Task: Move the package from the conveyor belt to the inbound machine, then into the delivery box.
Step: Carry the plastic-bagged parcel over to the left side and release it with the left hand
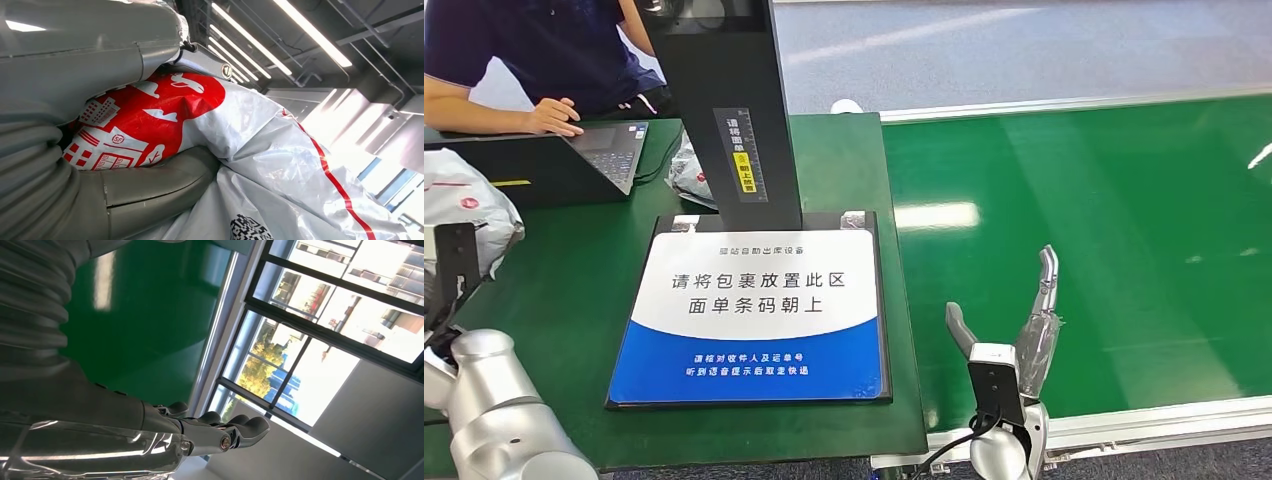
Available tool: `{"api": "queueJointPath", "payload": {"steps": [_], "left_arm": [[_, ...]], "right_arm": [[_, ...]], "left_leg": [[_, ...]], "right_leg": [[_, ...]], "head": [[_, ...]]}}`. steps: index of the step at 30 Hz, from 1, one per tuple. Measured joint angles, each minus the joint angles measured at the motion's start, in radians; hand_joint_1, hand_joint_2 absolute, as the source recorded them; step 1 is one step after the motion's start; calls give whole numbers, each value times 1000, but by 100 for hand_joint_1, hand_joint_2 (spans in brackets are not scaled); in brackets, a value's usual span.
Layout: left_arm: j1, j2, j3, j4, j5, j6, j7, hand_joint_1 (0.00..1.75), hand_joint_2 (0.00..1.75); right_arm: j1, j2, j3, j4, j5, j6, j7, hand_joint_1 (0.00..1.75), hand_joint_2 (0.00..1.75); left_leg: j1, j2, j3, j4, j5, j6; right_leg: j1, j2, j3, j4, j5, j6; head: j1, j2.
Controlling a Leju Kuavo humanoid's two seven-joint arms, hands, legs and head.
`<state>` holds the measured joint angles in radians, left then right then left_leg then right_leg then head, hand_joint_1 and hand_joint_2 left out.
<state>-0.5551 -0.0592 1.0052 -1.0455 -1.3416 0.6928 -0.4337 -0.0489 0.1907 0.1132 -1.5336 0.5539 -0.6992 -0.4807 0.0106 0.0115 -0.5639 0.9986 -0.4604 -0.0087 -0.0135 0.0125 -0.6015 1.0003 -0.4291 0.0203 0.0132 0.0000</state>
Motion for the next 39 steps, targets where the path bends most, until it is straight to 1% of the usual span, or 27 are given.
{"api": "queueJointPath", "payload": {"steps": [2, 5, 6, 7, 9, 10, 11, 14, 18, 22, 26, 36, 38, 39], "left_arm": [[-3, 1, 8, 5, 0, 0, 0, 174, 175], [-6, 2, 18, 13, 0, 0, 0, 156, 175], [-7, 2, 21, 16, 0, 0, 1, 140, 175], [-8, 2, 24, 18, 0, 0, 4, 114, 175], [-10, 3, 31, 21, -8, 0, 15, 39, 175], [-11, 5, 34, 22, -16, 0, 25, 12, 175], [-11, 7, 37, 22, -29, 0, 39, 0, 175], [-11, 17, 46, 22, -56, 0, 87, 0, 175], [-12, 28, 52, 24, -52, 0, 101, 0, 0], [-18, 34, 52, 28, -47, 0, 82, 0, 0], [-29, 35, 50, 35, -37, 0, 65, 0, 175], [-36, 45, 49, 54, -5, 0, 33, 0, 175], [-40, 45, 47, 60, 34, 0, 5, 0, 175], [-43, 45, 43, 71, 80, -5, -19, 0, 175]], "right_arm": [[0, 0, 0, 0, 0, 0, 0, 0, 175], [0, 0, 0, 0, 0, 0, 0, 0, 175], [0, 0, 0, 0, 0, 0, 0, 0, 175], [0, 0, -1, 0, 1, 0, 0, 0, 175], [1, 0, -1, 0, 2, 0, 0, 0, 175], [1, 1, -2, 0, 3, 0, 0, 0, 175], [1, 2, -3, 0, 4, 0, -1, 0, 175], [4, 8, -8, -1, 6, 0, -6, 0, 175], [11, 15, -13, -1, 13, 0, -8, 0, 175], [16, 17, -14, -1, 15, 0, -10, 0, 175], [17, 21, -15, 0, 14, 0, -12, 0, 175], [17, 22, -16, -2, 4, 0, -5, 0, 175], [18, 22, -16, -5, 4, 0, -1, 0, 175], [18, 22, -16, -6, 4, 0, 0, 0, 175]], "left_leg": [[0, 0, 0, 0, 0, 0], [0, 0, 0, 0, 0, 0], [0, 0, 0, 0, 0, 0], [0, 0, 0, 0, 0, 0], [0, 0, 0, 0, 0, 0], [0, 0, 0, 0, 0, 0], [0, 0, 0, 0, 0, 0], [0, 0, 0, 0, 0, 0], [0, 0, 0, 0, 0, 0], [0, 0, 0, 0, 0, 0], [0, 0, 0, 0, 0, 0], [0, 0, 0, 0, 0, 0], [0, 0, 0, 0, 0, 0], [0, 0, 1, 0, 0, 0]], "right_leg": [[0, 0, 0, 0, 0, 0], [0, 0, 0, 0, 0, 0], [0, 0, 0, 0, 0, 0], [0, 0, 0, 0, 0, 0], [1, 0, 0, 0, 0, 0], [1, 0, 0, 0, 0, 0], [1, 0, 0, 0, 0, -1], [1, 0, 0, 0, 0, -1], [1, 0, 0, 0, 0, -1], [0, 0, 0, 0, 0, -1], [0, 0, 0, 0, 1, -1], [1, 0, 0, 0, 1, -1], [1, 0, 0, 0, 1, -1], [1, 0, 0, 0, 1, -1]], "head": [[0, 0], [0, 0], [0, 0], [0, 0], [0, 0], [0, 0], [0, 0], [0, 0], [0, 0], [0, 0], [0, 0], [0, 0], [0, 0], [0, 0]]}}
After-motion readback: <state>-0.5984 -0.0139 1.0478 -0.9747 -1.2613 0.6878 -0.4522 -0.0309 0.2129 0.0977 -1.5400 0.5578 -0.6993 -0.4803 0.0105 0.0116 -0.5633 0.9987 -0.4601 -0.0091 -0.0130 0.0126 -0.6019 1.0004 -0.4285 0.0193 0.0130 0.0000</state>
